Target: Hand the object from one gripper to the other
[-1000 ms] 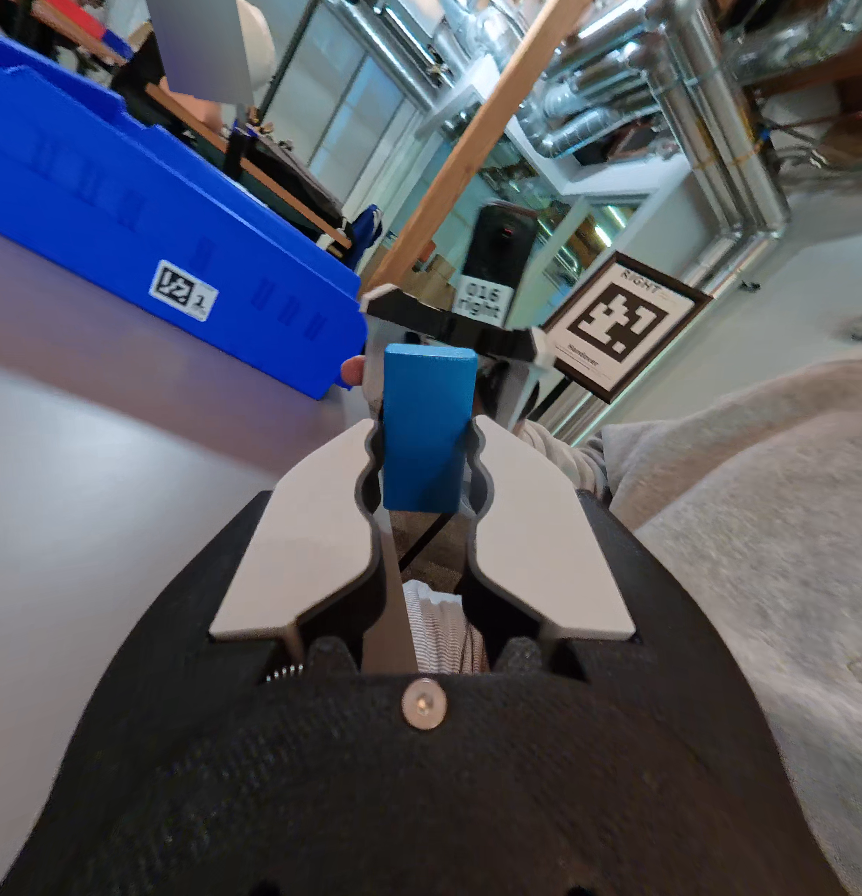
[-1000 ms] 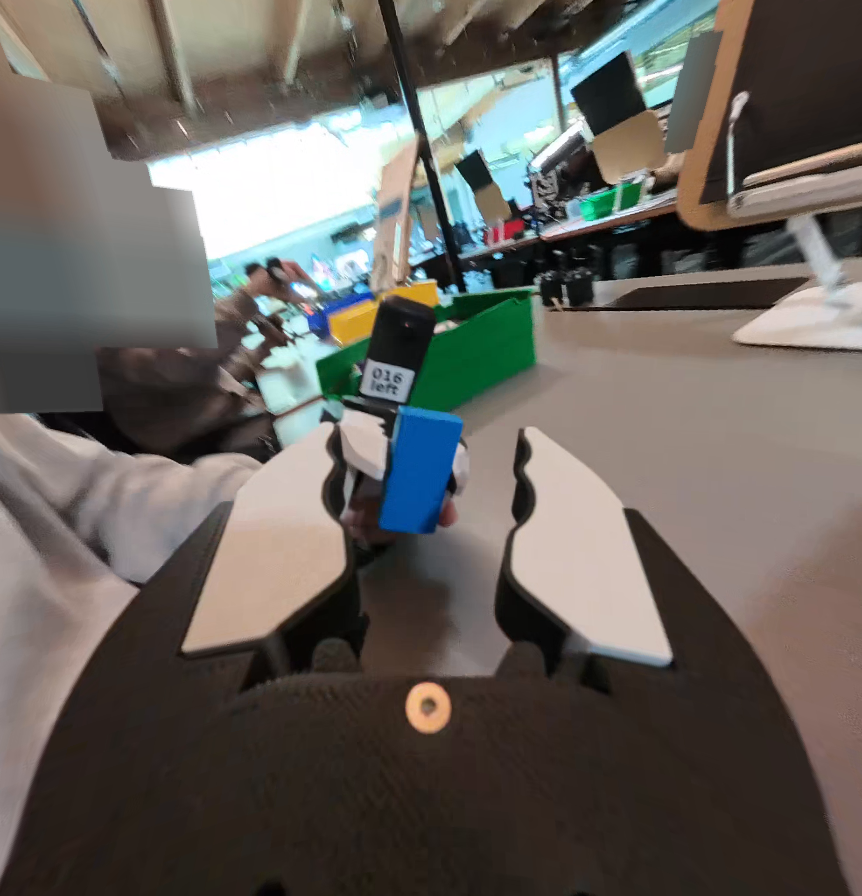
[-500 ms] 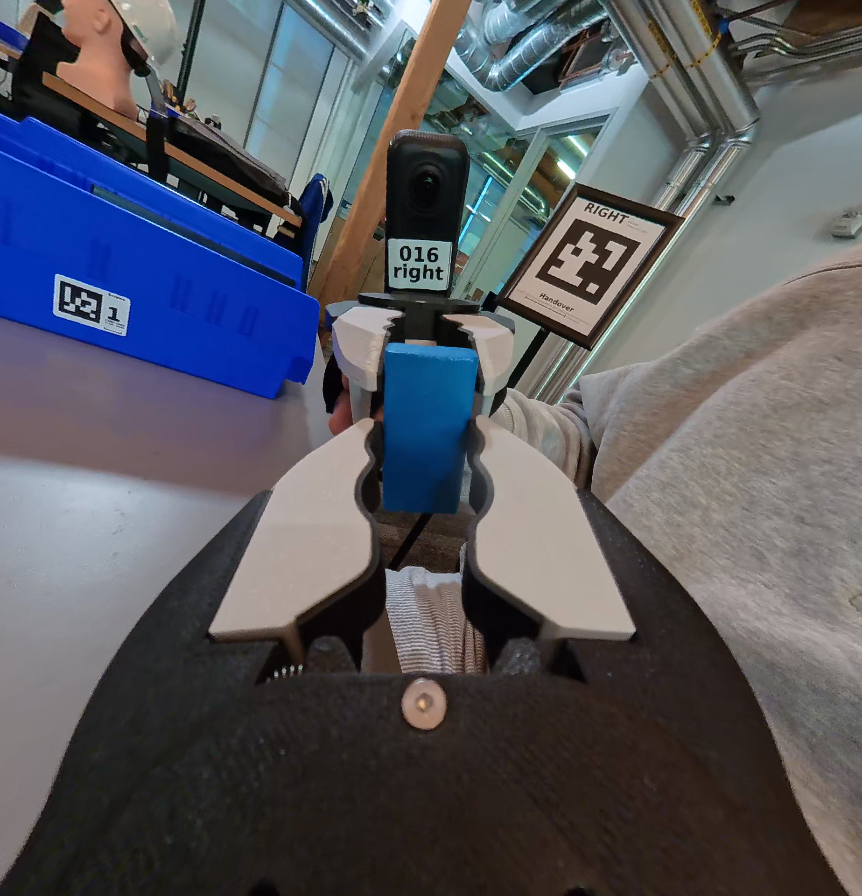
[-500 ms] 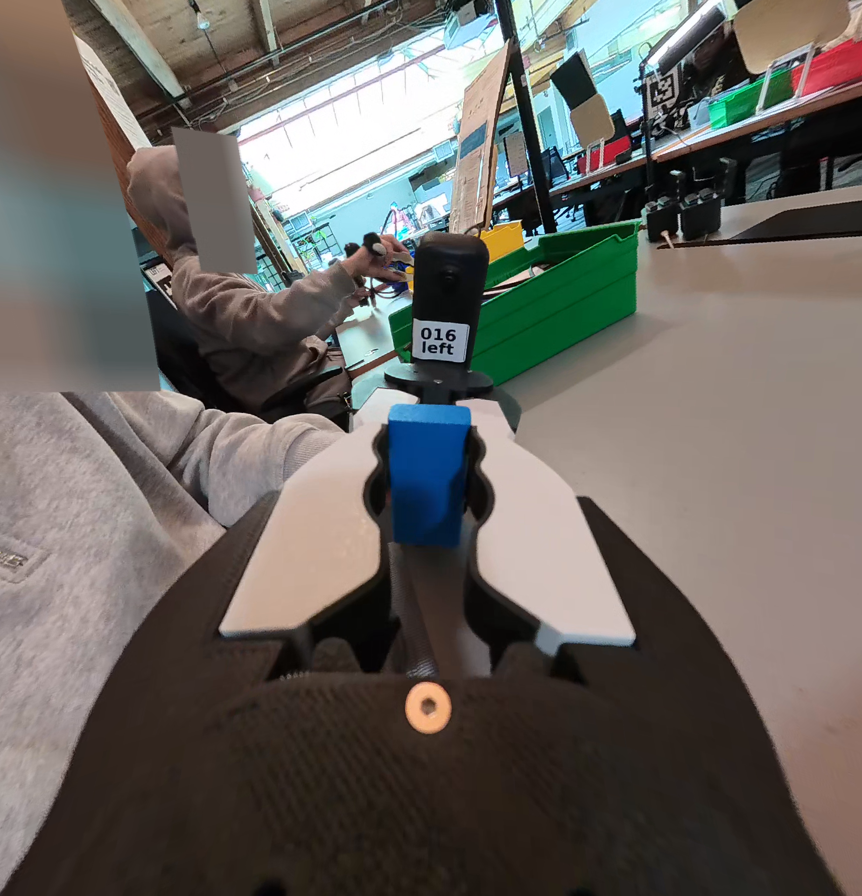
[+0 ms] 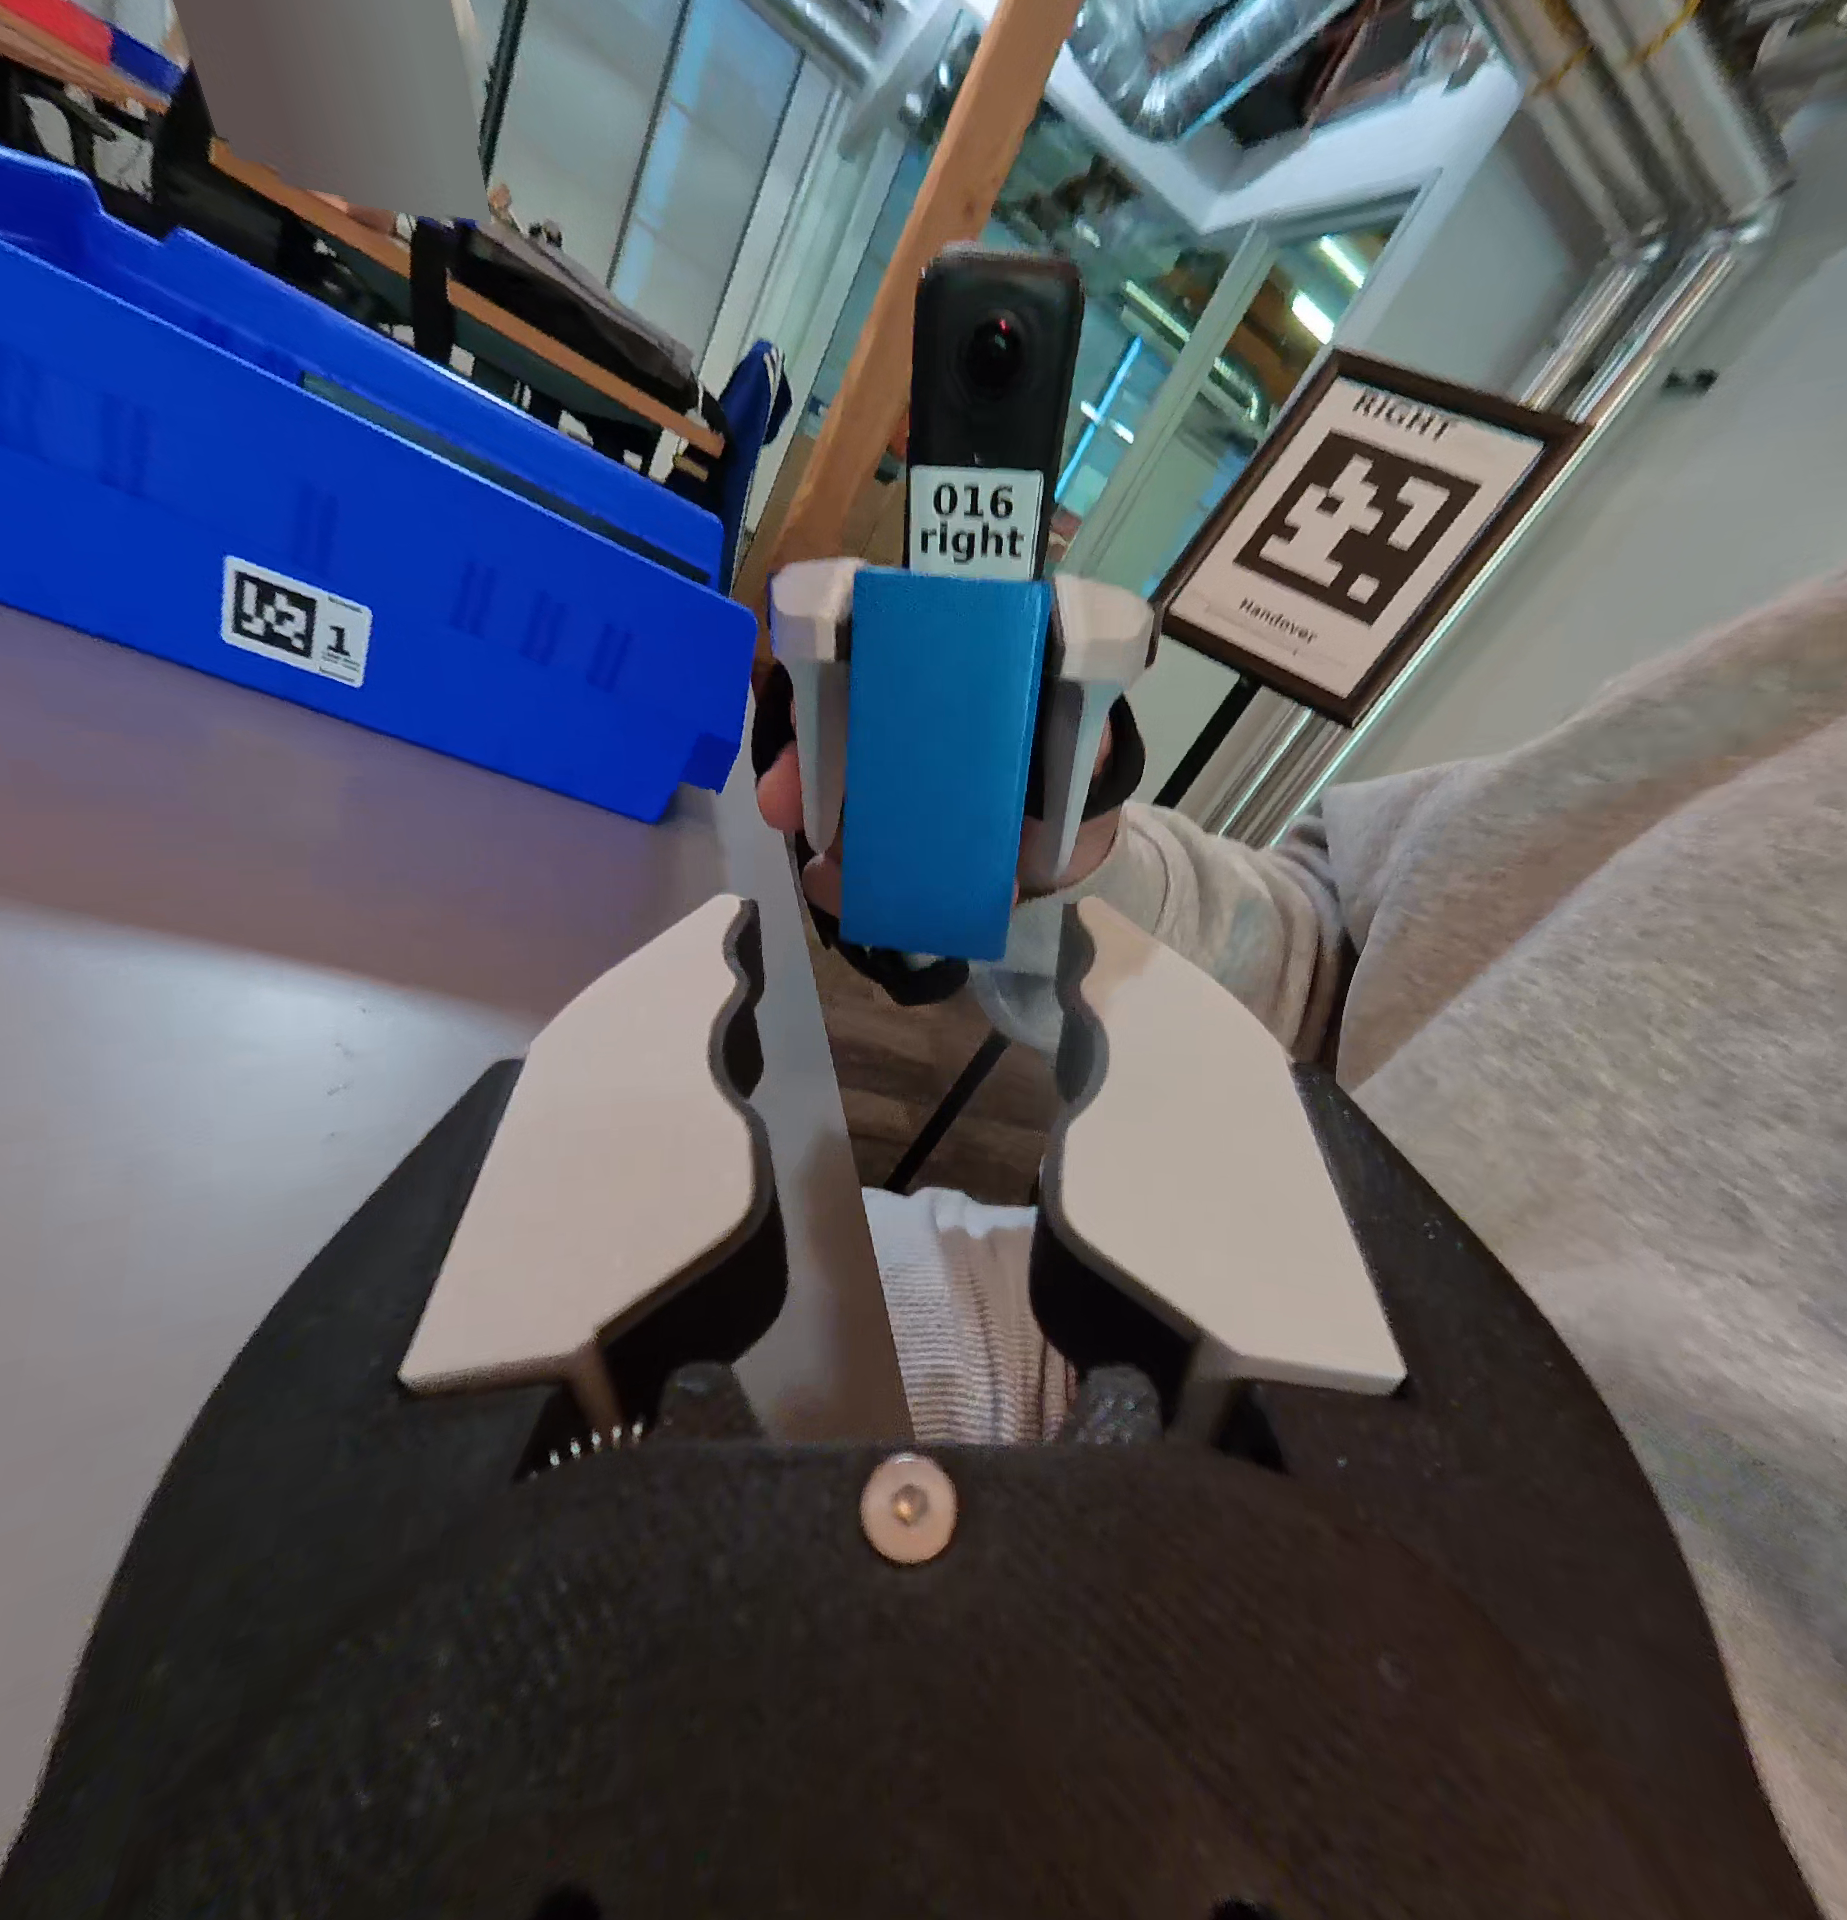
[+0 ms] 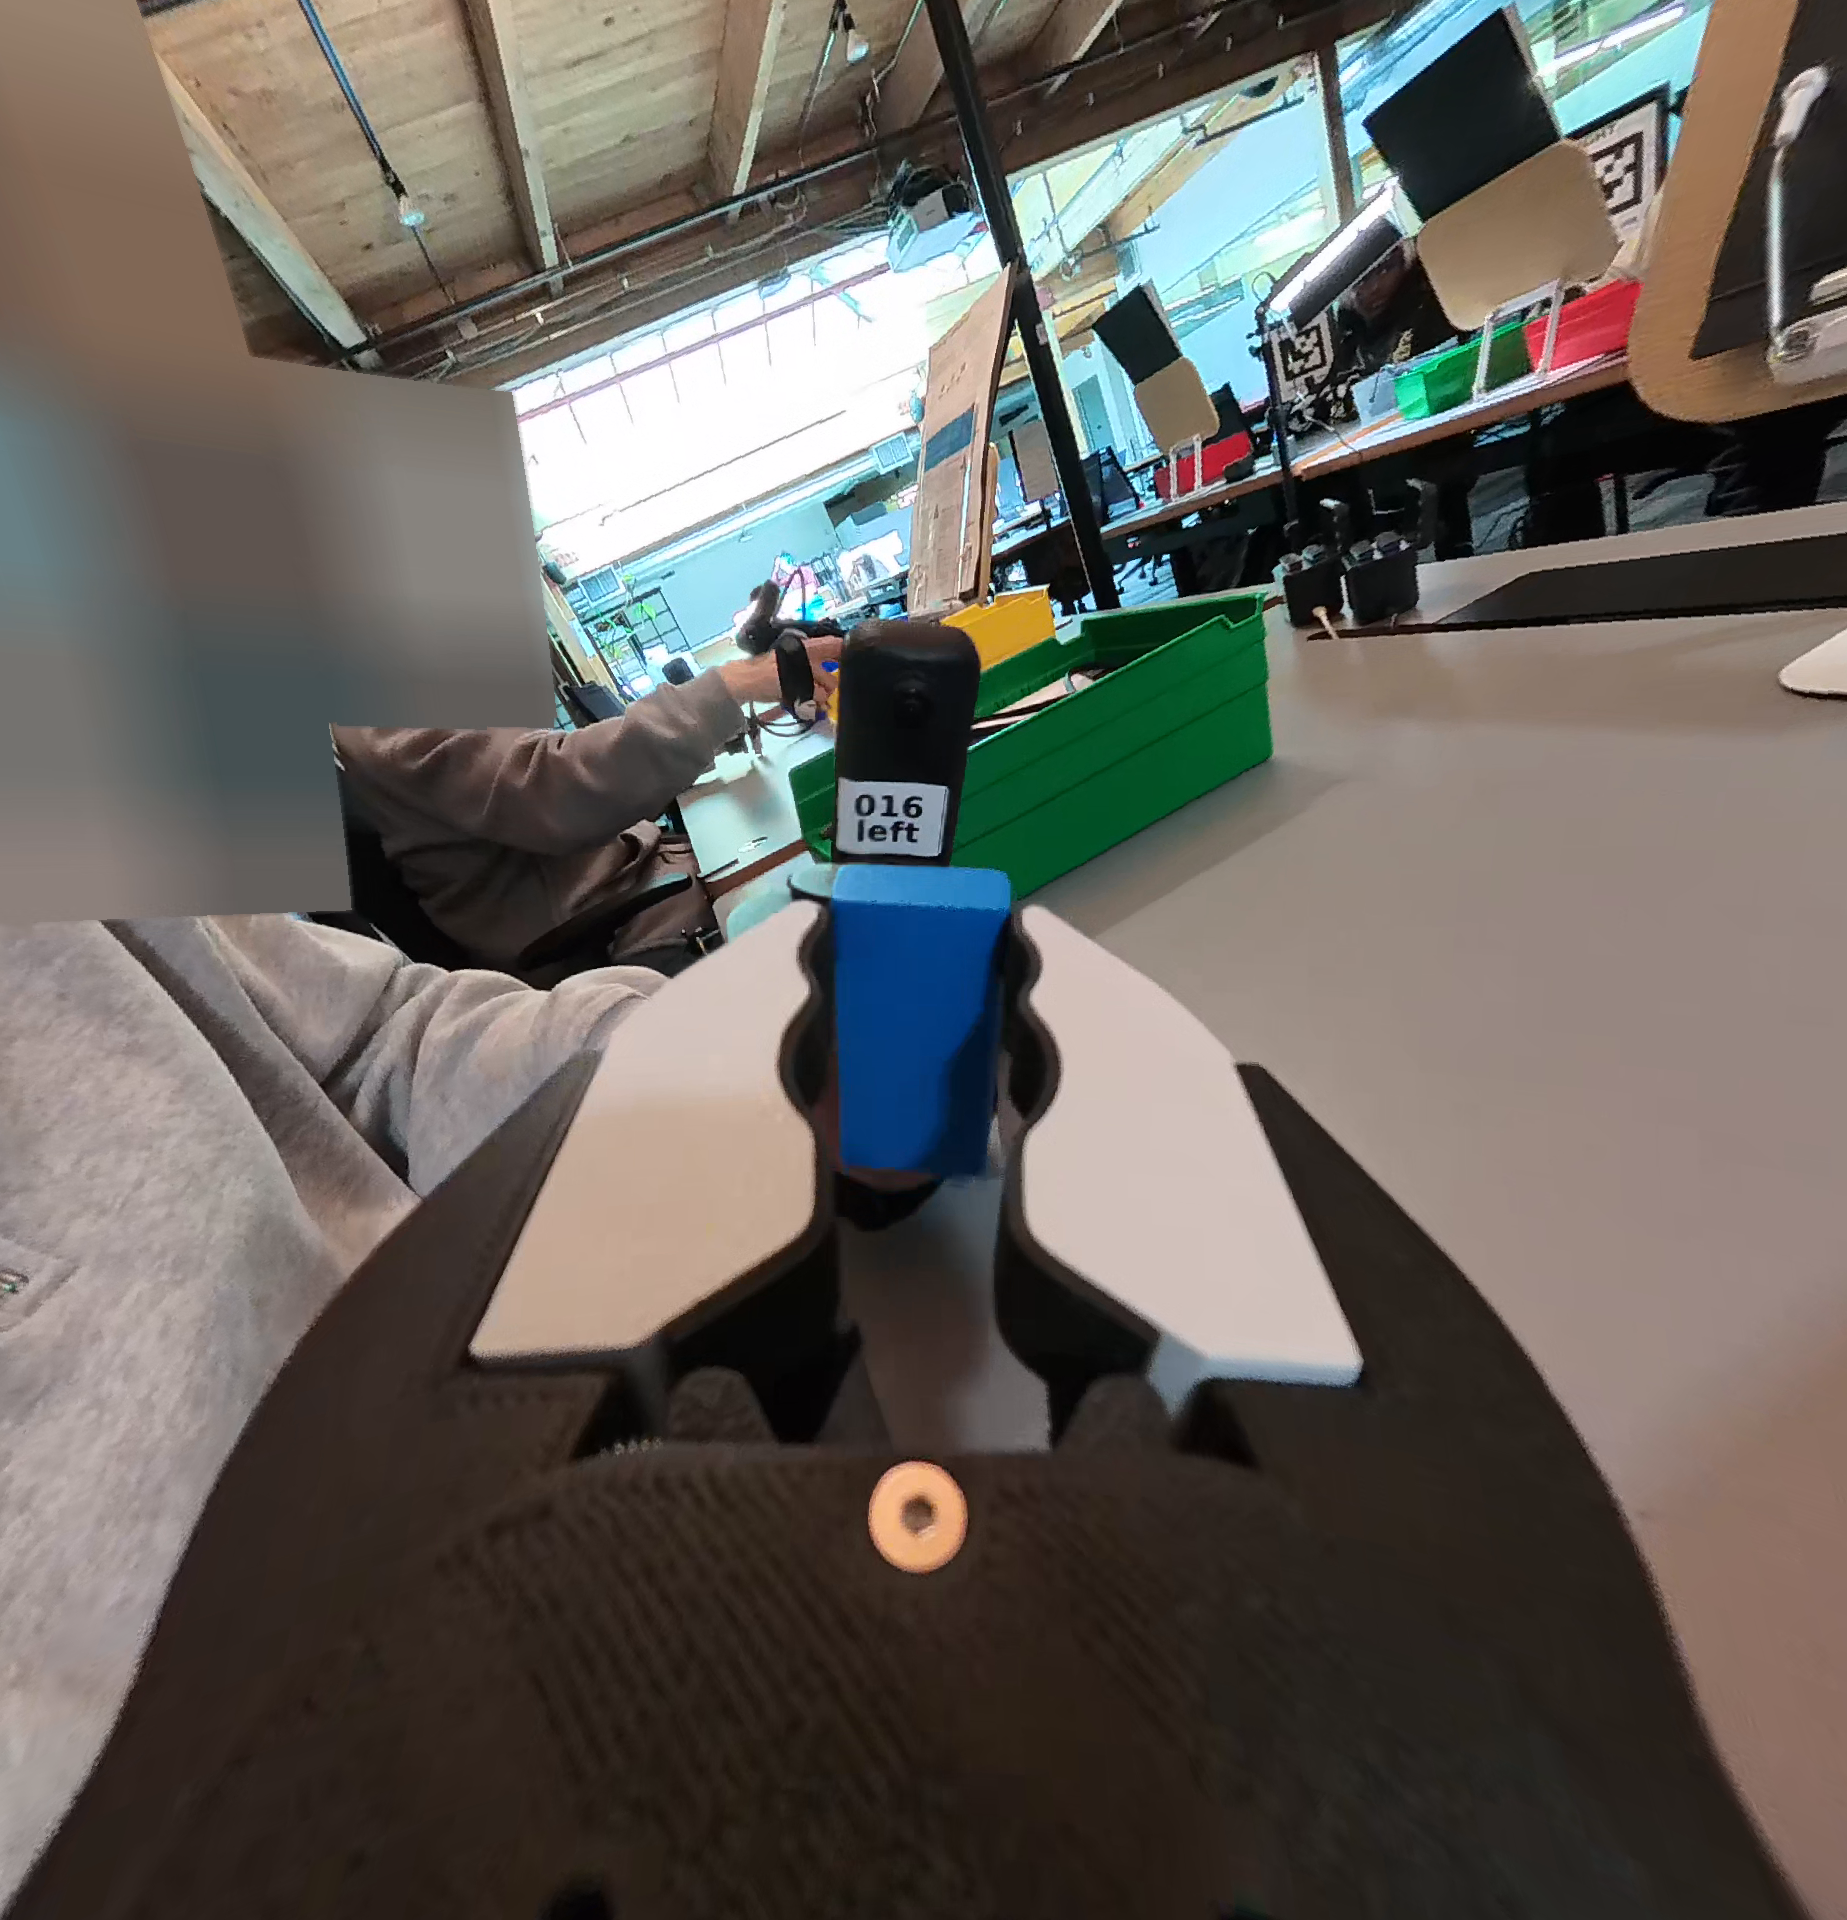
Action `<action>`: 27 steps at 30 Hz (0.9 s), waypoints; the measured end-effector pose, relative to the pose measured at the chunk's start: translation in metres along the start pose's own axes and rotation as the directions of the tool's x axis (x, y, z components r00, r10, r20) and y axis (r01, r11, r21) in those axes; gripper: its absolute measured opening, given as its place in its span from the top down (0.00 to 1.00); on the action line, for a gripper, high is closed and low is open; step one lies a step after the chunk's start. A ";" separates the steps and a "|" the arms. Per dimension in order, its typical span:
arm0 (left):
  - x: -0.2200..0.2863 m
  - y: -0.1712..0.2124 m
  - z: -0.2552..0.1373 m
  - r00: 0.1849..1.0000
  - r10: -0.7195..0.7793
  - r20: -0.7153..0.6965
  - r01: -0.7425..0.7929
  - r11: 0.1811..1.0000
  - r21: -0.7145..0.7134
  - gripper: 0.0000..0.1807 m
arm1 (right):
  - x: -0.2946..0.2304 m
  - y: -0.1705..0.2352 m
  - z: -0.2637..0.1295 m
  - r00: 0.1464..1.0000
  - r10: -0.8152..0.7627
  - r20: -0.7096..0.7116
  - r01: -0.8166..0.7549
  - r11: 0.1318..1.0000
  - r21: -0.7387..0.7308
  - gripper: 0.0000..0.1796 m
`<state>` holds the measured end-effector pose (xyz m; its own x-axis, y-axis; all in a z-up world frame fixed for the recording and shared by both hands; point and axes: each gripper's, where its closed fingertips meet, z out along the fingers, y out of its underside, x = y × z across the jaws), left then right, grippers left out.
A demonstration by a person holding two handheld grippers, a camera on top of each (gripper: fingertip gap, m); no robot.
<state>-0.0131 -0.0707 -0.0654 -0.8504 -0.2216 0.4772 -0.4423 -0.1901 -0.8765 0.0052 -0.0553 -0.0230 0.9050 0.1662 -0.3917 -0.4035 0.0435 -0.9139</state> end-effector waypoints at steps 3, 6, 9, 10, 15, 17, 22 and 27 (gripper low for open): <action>0.004 0.008 0.005 1.000 0.018 -0.011 -0.019 0.999 -0.048 0.74 | -0.001 0.001 0.001 1.000 0.002 0.005 -0.002 1.000 -0.005 0.82; 0.007 0.008 0.007 0.999 0.025 -0.021 -0.026 0.999 -0.041 0.77 | -0.003 0.005 0.003 1.000 -0.010 0.007 0.011 1.000 -0.026 0.82; 0.006 0.006 0.005 1.000 0.021 -0.020 -0.022 0.999 -0.032 0.81 | -0.005 0.007 0.005 1.000 -0.014 0.017 0.015 0.999 -0.034 0.82; 0.006 0.006 0.004 0.999 0.025 -0.020 -0.025 0.999 -0.034 0.81 | -0.005 0.007 0.005 1.000 -0.014 0.017 0.015 0.999 -0.033 0.82; 0.006 0.002 0.003 1.000 -0.002 -0.030 0.002 1.000 -0.015 0.81 | 0.000 -0.002 0.003 0.998 -0.056 -0.014 0.056 0.998 0.040 0.71; 0.004 -0.002 0.000 0.998 -0.048 -0.046 0.049 0.999 0.017 0.81 | 0.002 -0.011 0.000 0.989 -0.134 -0.058 0.138 0.987 0.086 0.61; 0.010 -0.012 -0.009 0.951 -0.238 -0.194 0.253 0.966 0.053 0.81 | -0.007 -0.007 0.003 0.826 -0.549 -0.127 0.553 0.833 -0.001 0.50; 0.016 0.000 -0.007 0.872 -0.401 -0.279 0.399 0.914 -0.067 0.81 | -0.009 0.026 0.015 0.648 -0.760 -0.053 0.736 0.642 -0.216 0.52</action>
<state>-0.0283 -0.0674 -0.0580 -0.6438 0.1501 0.7503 -0.7631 -0.1981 -0.6152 -0.0153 -0.0414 -0.0414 0.9000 0.0220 0.4353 0.4358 -0.0622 -0.8979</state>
